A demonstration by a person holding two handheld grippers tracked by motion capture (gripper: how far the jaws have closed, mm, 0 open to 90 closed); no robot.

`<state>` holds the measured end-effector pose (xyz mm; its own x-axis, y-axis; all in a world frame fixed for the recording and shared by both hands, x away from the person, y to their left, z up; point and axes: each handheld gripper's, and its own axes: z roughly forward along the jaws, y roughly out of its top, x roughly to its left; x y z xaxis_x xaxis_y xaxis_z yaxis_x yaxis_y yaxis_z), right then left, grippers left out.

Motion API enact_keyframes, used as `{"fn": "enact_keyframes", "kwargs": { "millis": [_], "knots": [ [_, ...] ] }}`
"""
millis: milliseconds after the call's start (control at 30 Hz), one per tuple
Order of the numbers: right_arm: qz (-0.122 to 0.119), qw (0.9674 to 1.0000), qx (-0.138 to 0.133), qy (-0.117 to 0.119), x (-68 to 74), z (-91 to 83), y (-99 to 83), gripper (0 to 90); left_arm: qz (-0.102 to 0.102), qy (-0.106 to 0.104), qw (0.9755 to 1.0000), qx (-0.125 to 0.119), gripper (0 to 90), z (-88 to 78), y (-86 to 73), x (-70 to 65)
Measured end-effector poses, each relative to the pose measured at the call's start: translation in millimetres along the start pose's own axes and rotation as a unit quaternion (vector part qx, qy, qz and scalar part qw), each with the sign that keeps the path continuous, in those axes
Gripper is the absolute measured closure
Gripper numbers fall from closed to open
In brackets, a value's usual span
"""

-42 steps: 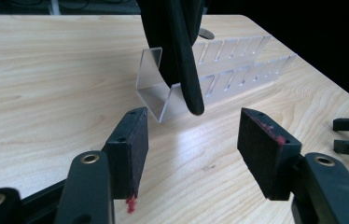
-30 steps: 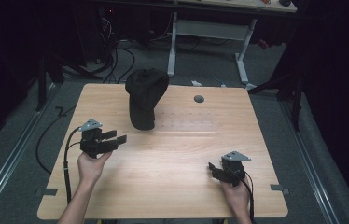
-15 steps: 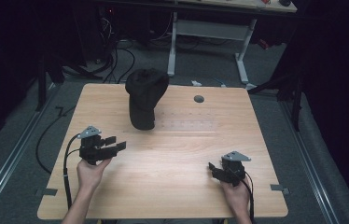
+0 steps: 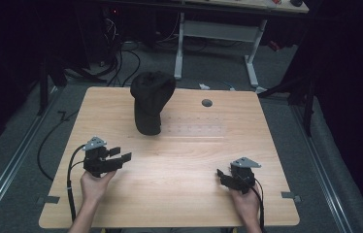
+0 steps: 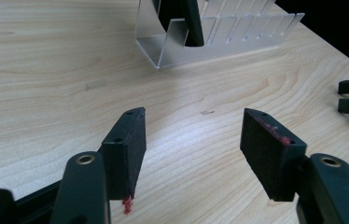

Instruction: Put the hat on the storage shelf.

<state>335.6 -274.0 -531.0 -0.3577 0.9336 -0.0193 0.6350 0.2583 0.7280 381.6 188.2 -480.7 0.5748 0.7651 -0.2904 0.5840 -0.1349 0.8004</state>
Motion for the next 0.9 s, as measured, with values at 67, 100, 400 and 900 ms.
{"fn": "enact_keyframes", "kwargs": {
  "millis": [67, 100, 400, 900],
  "knots": [
    [0.0, 1.0, 0.0, 0.0, 0.0, 0.0, 0.0, 37.3, 0.001, 0.003, 1.0, 0.002, 40.6, 0.8, -2.6, -0.3],
    [0.0, 1.0, 0.0, 0.0, 0.0, 0.0, 0.0, 37.3, 0.002, 0.004, 1.0, 0.003, 40.5, 1.0, -3.9, -0.2],
    [0.0, 1.0, 0.0, 0.0, 0.1, 0.0, 0.0, 37.3, 0.002, 0.012, 0.9999, 0.01, 39.9, 3.3, -14.2, 0.6],
    [0.001, 1.0, 0.0, 0.0, 0.2, -0.1, -0.1, 37.3, 0.013, 0.029, 0.9991, 0.028, 38.1, 12.0, -30.2, -0.8]
  ]
}}
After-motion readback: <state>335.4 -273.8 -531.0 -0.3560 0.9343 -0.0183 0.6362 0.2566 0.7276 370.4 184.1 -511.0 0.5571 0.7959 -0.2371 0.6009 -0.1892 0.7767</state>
